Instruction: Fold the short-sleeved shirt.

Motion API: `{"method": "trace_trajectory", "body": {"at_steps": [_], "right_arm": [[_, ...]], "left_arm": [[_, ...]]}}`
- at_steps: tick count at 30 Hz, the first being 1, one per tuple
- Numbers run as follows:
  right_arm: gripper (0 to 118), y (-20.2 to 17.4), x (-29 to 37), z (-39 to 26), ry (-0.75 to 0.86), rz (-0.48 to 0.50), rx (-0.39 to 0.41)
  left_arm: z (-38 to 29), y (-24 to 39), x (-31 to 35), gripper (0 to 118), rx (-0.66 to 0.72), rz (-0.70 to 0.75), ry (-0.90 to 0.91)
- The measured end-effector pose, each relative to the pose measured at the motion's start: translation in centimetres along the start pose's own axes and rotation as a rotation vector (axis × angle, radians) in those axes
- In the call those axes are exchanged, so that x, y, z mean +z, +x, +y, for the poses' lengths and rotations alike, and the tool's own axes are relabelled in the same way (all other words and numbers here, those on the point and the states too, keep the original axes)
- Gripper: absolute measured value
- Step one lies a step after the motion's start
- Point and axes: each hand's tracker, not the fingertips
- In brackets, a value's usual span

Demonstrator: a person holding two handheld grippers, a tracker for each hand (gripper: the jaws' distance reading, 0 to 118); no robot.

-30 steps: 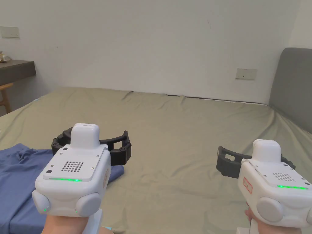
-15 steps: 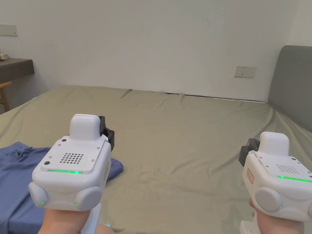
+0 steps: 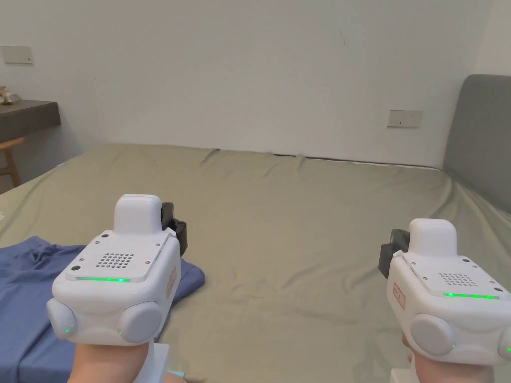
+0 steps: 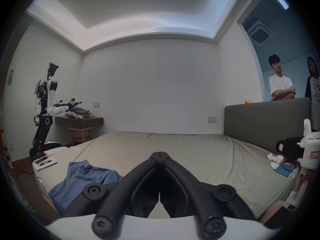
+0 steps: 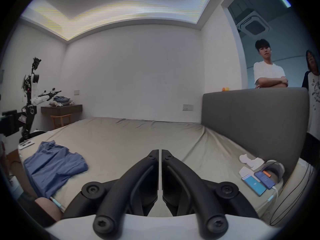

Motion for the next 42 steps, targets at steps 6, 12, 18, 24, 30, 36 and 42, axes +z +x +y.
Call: {"method": "trace_trajectory", "body": {"at_steps": [6, 12, 18, 24, 30, 36, 42], "right_arm": [[5, -4.6, -1.2, 0.7, 0.012, 0.167, -0.006], [5, -11.5, -3.2, 1.8, 0.037, 0.395, -0.021], [5, -17.1, -3.8, 2.4, 0.058, 0.537, 0.026], [5, -18.5, -5.1, 1.9, 0.062, 0.607, 0.089], [5, -18.5, -10.3, 1.5, 0.015, 0.598, 0.112], [5, -16.1, -14.9, -1.3, -0.110, 0.524, 0.098], [5, -12.5, -17.3, -3.3, -0.200, 0.464, 0.079]], "left_arm": [[0.3, -4.6, 1.7, 0, -0.018, 0.166, 0.008], [0.2, -10.1, 5.2, 0, -0.030, 0.344, -0.006], [0.3, -14.4, 7.7, 0, -0.016, 0.476, -0.027], [-0.1, -16.0, 4.8, 0, -0.020, 0.474, -0.105], [-3.0, -17.0, -5.1, 0, 0.039, 0.298, -0.386], [-8.1, -14.5, -17.3, 0, 0.070, 0.025, -0.668], [-13.2, -12.0, -26.9, 118, 0.275, -0.149, -0.737]]}}
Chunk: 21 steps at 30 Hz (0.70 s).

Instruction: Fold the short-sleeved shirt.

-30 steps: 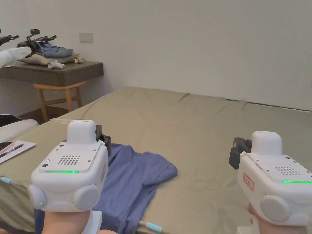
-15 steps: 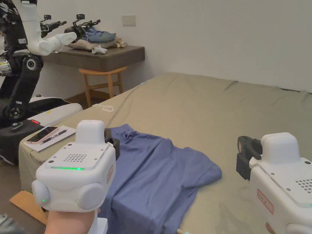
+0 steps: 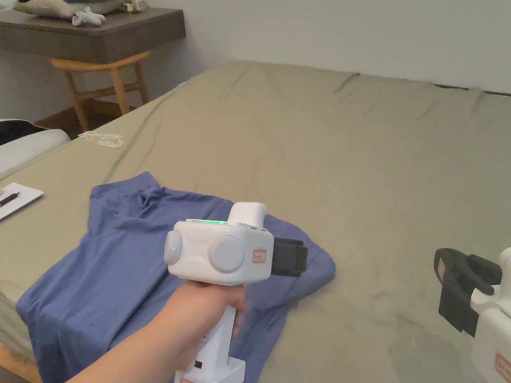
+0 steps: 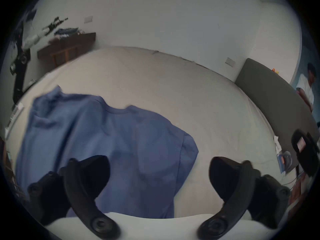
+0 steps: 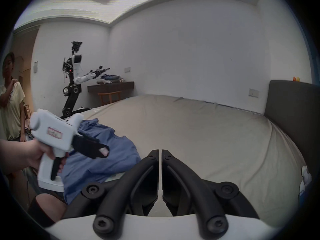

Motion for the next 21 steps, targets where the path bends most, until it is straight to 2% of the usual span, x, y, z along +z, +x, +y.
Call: {"method": "trace_trajectory", "body": {"at_steps": [1, 4, 5, 6, 7, 8, 9, 11, 16, 19, 21], "right_arm": [[5, 0.7, 0.2, -0.2, -0.008, -0.006, -0.010], [5, 1.9, 1.3, -0.5, -0.018, -0.031, -0.008], [5, 2.4, 1.6, -0.6, -0.020, -0.039, 0.000], [5, 2.5, 2.1, -0.7, -0.021, -0.045, 0.008], [5, 2.8, 2.4, -0.8, -0.020, -0.053, 0.018], [5, 3.1, 2.8, -1.0, -0.020, -0.060, 0.024], [5, 3.3, 3.1, -1.1, -0.021, -0.063, 0.025], [5, 3.5, 3.8, -1.2, -0.027, -0.065, 0.015], [5, 4.0, 6.9, -1.5, -0.024, -0.067, 0.010], [5, 4.5, 9.3, -1.4, -0.017, -0.064, 0.001], [5, 4.9, 11.0, -1.5, -0.016, -0.057, -0.034]], "left_arm": [[0.6, -0.3, -1.9, 118, -0.001, 0.084, -0.113], [-1.2, 0.6, -5.2, 116, -0.015, 0.128, -0.154], [-1.7, 0.9, -5.5, 103, -0.037, 0.139, -0.182], [-2.1, 1.4, -5.7, 61, -0.075, 0.162, -0.191], [-2.5, 1.9, -5.6, 35, -0.117, 0.198, -0.171], [-3.1, 2.4, -5.5, 23, -0.161, 0.285, -0.152], [-3.5, 2.6, -5.2, 17, -0.170, 0.328, -0.109], [-3.4, 1.7, -4.5, 13, -0.105, 0.257, -0.103], [-1.2, -0.5, 0.0, 8, 0.015, 0.223, 0.024], [2.0, -0.2, 4.2, 8, 0.036, 0.175, 0.132], [4.5, 1.4, 6.7, 8, -0.015, 0.163, 0.216]]}}
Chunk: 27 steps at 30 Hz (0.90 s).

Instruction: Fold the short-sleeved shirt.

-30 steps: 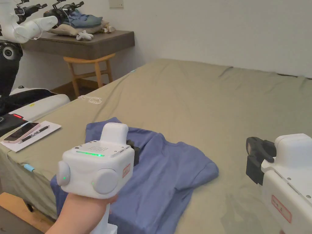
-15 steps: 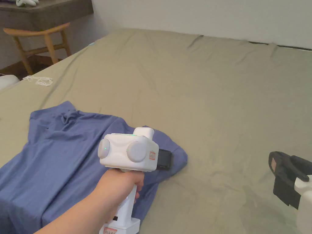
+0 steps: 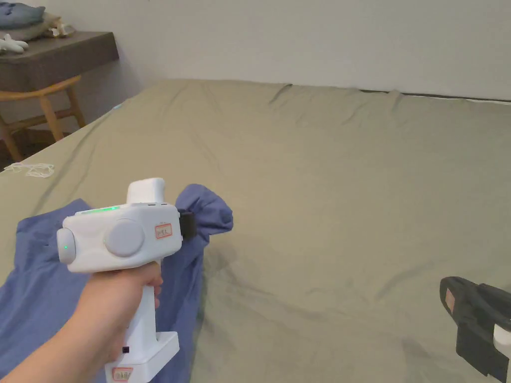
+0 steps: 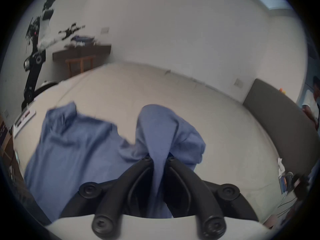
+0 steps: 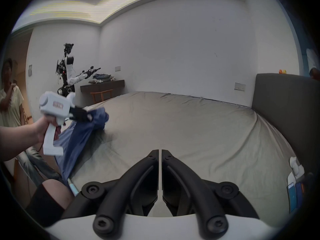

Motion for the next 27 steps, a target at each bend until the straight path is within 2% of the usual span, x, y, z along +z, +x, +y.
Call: {"method": "trace_trajectory", "body": {"at_steps": [4, 6, 7, 10, 14, 17, 20, 25, 27], "right_arm": [[5, 0.5, 2.8, 0.0, 0.010, -0.028, -0.010], [5, 0.9, 3.8, 0.1, 0.023, -0.075, 0.021], [5, 1.3, 4.5, 0.0, 0.026, -0.104, 0.025], [5, 3.1, 6.8, -0.2, 0.035, -0.144, -0.028], [5, 5.5, 10.2, -0.7, 0.053, -0.258, -0.040], [5, 7.3, 12.8, -1.4, 0.060, -0.340, -0.079], [5, 9.0, 15.8, -2.7, 0.058, -0.414, -0.160], [5, 10.7, 19.0, -4.9, 0.023, -0.503, -0.193], [5, 11.1, 19.7, -5.4, 0.014, -0.532, -0.211]], "left_arm": [[5.9, 5.0, 2.7, 8, -0.073, -0.053, 0.101], [8.5, 8.7, 3.7, 8, -0.117, -0.091, 0.125], [9.8, 10.8, 4.1, 8, -0.131, -0.125, 0.144], [12.6, 17.5, 5.0, 8, -0.159, -0.257, 0.190], [12.7, 27.9, 5.5, 8, -0.230, -0.433, 0.188], [10.4, 35.2, 5.3, 8, -0.257, -0.579, 0.120], [5.6, 41.8, 4.2, 8, -0.320, -0.673, 0.057], [-5.2, 49.3, 0.3, 8, -0.398, -0.752, -0.173], [-9.6, 51.0, -1.6, 8, -0.473, -0.728, -0.235]]}}
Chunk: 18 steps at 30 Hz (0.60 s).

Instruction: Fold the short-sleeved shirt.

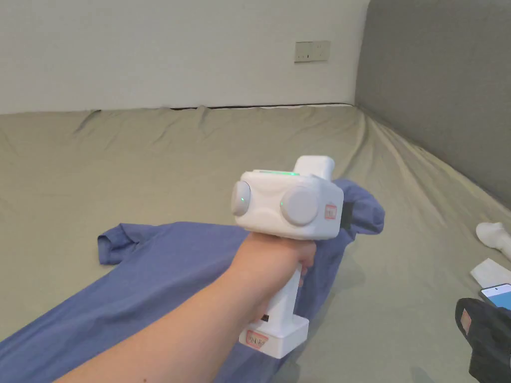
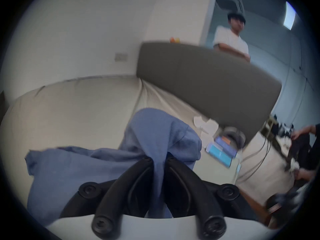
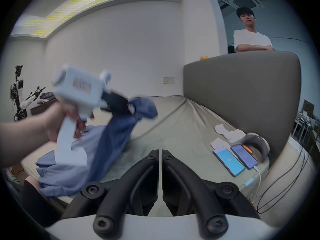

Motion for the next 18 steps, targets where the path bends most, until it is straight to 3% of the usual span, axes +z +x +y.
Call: {"method": "trace_trajectory", "body": {"at_steps": [6, 7, 8, 9, 10, 11, 12, 18], "right_arm": [[5, 0.3, 0.4, -0.3, 0.011, -0.018, 0.002], [5, 0.0, 0.4, -0.3, 0.011, -0.010, 0.009], [5, -0.2, 0.4, -0.4, 0.010, -0.004, 0.015], [5, -0.5, 0.4, -0.4, 0.008, 0.003, 0.023], [5, -0.3, 0.2, -0.5, 0.006, 0.011, 0.030], [5, -0.5, 0.1, -0.5, 0.005, 0.014, 0.033], [5, -0.7, 0.0, -0.4, 0.004, 0.020, 0.033], [5, -2.2, -1.9, 0.6, 0.024, 0.062, 0.039]], "left_arm": [[-7.2, 0.9, -6.2, 9, 0.009, 0.023, -0.155], [-7.9, 0.7, -6.4, 21, 0.018, 0.035, -0.164], [-8.3, 0.3, -6.4, 52, 0.034, 0.040, -0.159], [-8.7, -0.1, -6.4, 110, 0.059, 0.048, -0.150], [-9.0, -0.6, -6.0, 118, 0.067, 0.039, -0.143], [-9.3, -0.7, -4.9, 118, 0.070, -0.006, -0.183], [-9.3, -1.3, -4.1, 118, 0.088, 0.018, -0.016], [-8.6, -5.6, 9.3, 118, 0.139, 0.158, 0.189]]}}
